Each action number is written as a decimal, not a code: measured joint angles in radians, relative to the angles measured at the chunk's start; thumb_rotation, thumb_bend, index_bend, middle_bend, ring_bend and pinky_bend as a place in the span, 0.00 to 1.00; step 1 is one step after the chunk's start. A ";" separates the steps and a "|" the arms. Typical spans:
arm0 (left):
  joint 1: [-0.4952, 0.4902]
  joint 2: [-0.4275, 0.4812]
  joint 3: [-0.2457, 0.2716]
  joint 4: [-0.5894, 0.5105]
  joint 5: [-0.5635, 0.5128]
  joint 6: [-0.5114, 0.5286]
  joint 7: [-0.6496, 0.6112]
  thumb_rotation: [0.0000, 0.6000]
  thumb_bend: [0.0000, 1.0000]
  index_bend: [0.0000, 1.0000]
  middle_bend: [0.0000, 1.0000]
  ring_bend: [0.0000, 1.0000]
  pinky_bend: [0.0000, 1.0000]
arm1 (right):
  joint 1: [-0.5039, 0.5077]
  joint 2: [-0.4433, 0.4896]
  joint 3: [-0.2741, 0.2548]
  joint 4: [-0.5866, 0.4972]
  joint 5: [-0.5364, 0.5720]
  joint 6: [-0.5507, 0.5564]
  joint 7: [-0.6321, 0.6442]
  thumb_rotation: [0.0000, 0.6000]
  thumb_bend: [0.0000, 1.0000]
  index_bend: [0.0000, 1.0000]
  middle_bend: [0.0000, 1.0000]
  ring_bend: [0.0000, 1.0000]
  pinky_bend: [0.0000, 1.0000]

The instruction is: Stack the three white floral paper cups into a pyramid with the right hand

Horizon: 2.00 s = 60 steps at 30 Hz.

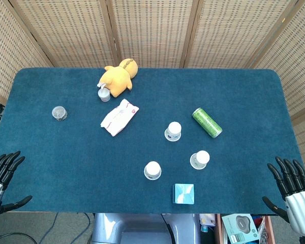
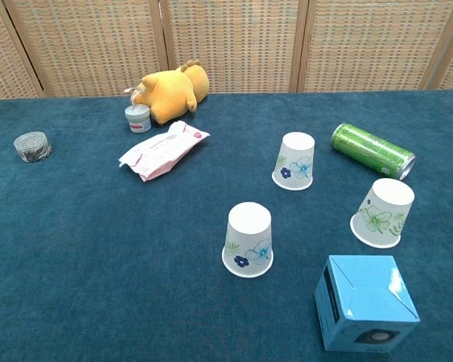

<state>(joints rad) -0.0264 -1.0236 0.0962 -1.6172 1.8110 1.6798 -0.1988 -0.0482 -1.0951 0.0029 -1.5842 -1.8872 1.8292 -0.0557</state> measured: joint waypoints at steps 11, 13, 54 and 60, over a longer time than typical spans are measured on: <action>-0.001 0.001 -0.003 -0.002 -0.009 -0.006 -0.001 1.00 0.08 0.00 0.00 0.00 0.00 | 0.008 -0.004 -0.007 -0.003 -0.006 -0.031 -0.027 1.00 0.00 0.03 0.00 0.00 0.00; -0.001 0.001 -0.006 -0.004 -0.015 -0.005 -0.001 1.00 0.08 0.00 0.00 0.00 0.00 | 0.020 0.001 -0.006 -0.007 -0.011 -0.048 -0.027 1.00 0.00 0.03 0.03 0.00 0.00; -0.048 -0.039 -0.082 -0.040 -0.202 -0.156 0.137 1.00 0.09 0.00 0.00 0.00 0.00 | 0.580 -0.266 0.129 0.089 0.523 -0.928 -0.089 1.00 0.45 0.42 0.47 0.42 0.42; -0.054 -0.042 -0.083 -0.044 -0.208 -0.172 0.148 1.00 0.09 0.00 0.00 0.00 0.00 | 0.590 -0.277 0.123 0.119 0.517 -0.915 -0.060 1.00 0.53 0.49 0.54 0.47 0.49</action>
<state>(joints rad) -0.0805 -1.0656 0.0137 -1.6614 1.6025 1.5079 -0.0510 0.5422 -1.3720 0.1255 -1.4647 -1.3705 0.9139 -0.1158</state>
